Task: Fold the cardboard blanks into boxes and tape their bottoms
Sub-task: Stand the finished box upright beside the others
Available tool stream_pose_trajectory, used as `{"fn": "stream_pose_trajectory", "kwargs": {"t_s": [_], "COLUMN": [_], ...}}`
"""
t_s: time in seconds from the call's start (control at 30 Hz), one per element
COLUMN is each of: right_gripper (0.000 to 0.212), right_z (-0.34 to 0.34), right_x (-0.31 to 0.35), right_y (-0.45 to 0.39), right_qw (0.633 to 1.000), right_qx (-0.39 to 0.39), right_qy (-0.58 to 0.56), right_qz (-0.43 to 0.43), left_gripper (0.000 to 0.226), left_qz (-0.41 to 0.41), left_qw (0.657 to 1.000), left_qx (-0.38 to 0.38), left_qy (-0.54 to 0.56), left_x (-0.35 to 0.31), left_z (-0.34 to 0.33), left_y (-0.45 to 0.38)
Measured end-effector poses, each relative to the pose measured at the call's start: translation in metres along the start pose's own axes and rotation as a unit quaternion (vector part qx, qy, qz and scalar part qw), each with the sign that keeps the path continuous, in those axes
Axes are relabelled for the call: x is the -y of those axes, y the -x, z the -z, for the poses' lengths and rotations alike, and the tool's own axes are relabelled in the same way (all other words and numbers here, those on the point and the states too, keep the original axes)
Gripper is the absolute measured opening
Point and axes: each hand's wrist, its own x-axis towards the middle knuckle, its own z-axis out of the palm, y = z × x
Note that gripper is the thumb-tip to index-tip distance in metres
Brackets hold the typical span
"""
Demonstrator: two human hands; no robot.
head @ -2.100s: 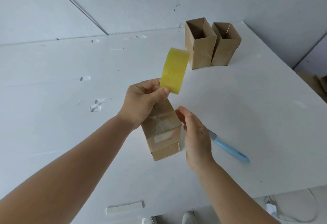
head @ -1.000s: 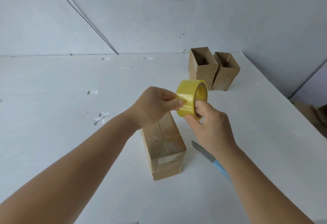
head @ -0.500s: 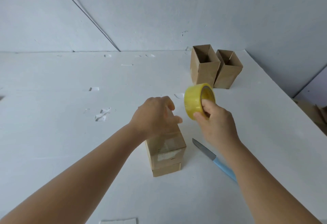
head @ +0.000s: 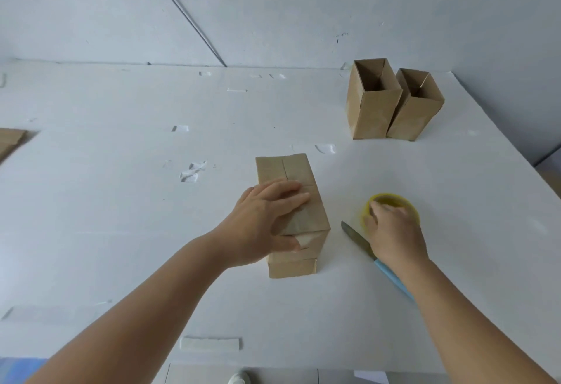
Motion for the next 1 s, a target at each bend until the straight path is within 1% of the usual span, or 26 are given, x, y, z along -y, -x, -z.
{"fn": "stream_pose_trajectory", "kwargs": {"t_s": [0.03, 0.07, 0.1, 0.13, 0.17, 0.2, 0.23, 0.3, 0.33, 0.4, 0.47, 0.53, 0.57, 0.6, 0.63, 0.67, 0.7, 0.73, 0.77, 0.83, 0.9, 0.97, 1.0], "right_gripper": [0.016, 0.015, 0.027, 0.045, 0.058, 0.064, 0.066, 0.062, 0.057, 0.05, 0.048, 0.043, 0.036, 0.03, 0.029, 0.035, 0.043, 0.046, 0.046, 0.038, 0.026, 0.019, 0.019], "right_z": [0.006, 0.012, 0.019, 0.023, 0.022, 0.019, 0.014, 0.008, 0.007, 0.007, 0.011, 0.017, 0.02, 0.024, 0.026, 0.027, 0.026, 0.025, 0.024, 0.02, 0.018, 0.018, 0.017], "right_x": [0.015, 0.033, 0.053, 0.07, 0.082, 0.089, 0.092, 0.09, 0.088, 0.087, 0.088, 0.093, 0.096, 0.101, 0.105, 0.109, 0.112, 0.115, 0.116, 0.117, 0.115, 0.113, 0.111], "right_y": [0.005, 0.011, 0.019, 0.029, 0.037, 0.043, 0.046, 0.048, 0.047, 0.047, 0.046, 0.042, 0.039, 0.035, 0.032, 0.03, 0.028, 0.026, 0.025, 0.024, 0.023, 0.022, 0.021], "right_qw": [0.994, 0.975, 0.947, 0.921, 0.91, 0.909, 0.913, 0.913, 0.908, 0.884, 0.861, 0.851, 0.848, 0.853, 0.868, 0.884, 0.896, 0.901, 0.902, 0.902, 0.906, 0.908, 0.908], "right_qx": [-0.007, 0.009, 0.053, 0.094, 0.116, 0.118, 0.106, 0.086, 0.09, 0.112, 0.137, 0.143, 0.138, 0.127, 0.112, 0.099, 0.09, 0.087, 0.085, 0.083, 0.071, 0.059, 0.06], "right_qy": [-0.105, -0.222, -0.316, -0.376, -0.392, -0.385, -0.375, -0.375, -0.387, -0.437, -0.481, -0.503, -0.511, -0.505, -0.484, -0.454, -0.432, -0.418, -0.415, -0.413, -0.409, -0.408, -0.408], "right_qz": [0.012, 0.024, 0.031, 0.048, 0.074, 0.103, 0.126, 0.135, 0.131, 0.119, 0.094, 0.051, 0.02, -0.008, -0.027, -0.041, -0.056, -0.072, -0.085, -0.093, -0.086, -0.079, -0.074], "left_gripper": [0.077, 0.078, 0.081, 0.082, 0.082, 0.082, 0.083, 0.086, 0.086, 0.085, 0.09, 0.097, 0.095, 0.089, 0.077, 0.058, 0.046, 0.041, 0.04, 0.036, 0.03, 0.028, 0.028], "left_qz": [-0.012, -0.023, -0.03, -0.032, -0.03, -0.025, -0.019, -0.01, -0.011, -0.02, -0.01, 0.034, 0.067, 0.103, 0.133, 0.151, 0.159, 0.161, 0.164, 0.177, 0.183, 0.203, 0.22], "left_qw": [1.0, 0.998, 0.996, 0.994, 0.993, 0.992, 0.991, 0.988, 0.987, 0.986, 0.983, 0.969, 0.955, 0.936, 0.914, 0.894, 0.877, 0.864, 0.851, 0.828, 0.818, 0.82, 0.823], "left_qx": [-0.002, -0.01, -0.023, -0.038, -0.049, -0.056, -0.057, -0.059, -0.07, -0.11, -0.134, -0.129, -0.128, -0.138, -0.153, -0.161, -0.165, -0.168, -0.17, -0.177, -0.179, -0.179, -0.18], "left_qy": [0.027, 0.058, 0.08, 0.093, 0.102, 0.111, 0.123, 0.145, 0.145, 0.121, 0.125, 0.206, 0.258, 0.306, 0.351, 0.39, 0.422, 0.447, 0.469, 0.502, 0.514, 0.504, 0.492], "left_x": [0.003, 0.005, 0.008, 0.01, 0.012, 0.014, 0.017, 0.02, 0.021, 0.023, 0.02, 0.009, 0.003, -0.002, -0.006, -0.008, -0.011, -0.014, -0.014, -0.015, -0.019, -0.022, -0.022], "left_z": [-0.002, -0.004, -0.006, -0.008, -0.01, -0.011, -0.011, -0.013, -0.016, -0.026, -0.036, -0.039, -0.037, -0.035, -0.034, -0.033, -0.031, -0.03, -0.03, -0.029, -0.027, -0.026, -0.027], "left_y": [0.002, 0.003, 0.005, 0.007, 0.009, 0.01, 0.011, 0.013, 0.014, 0.019, 0.024, 0.026, 0.026, 0.025, 0.023, 0.021, 0.02, 0.019, 0.019, 0.018, 0.018, 0.019, 0.019]}}
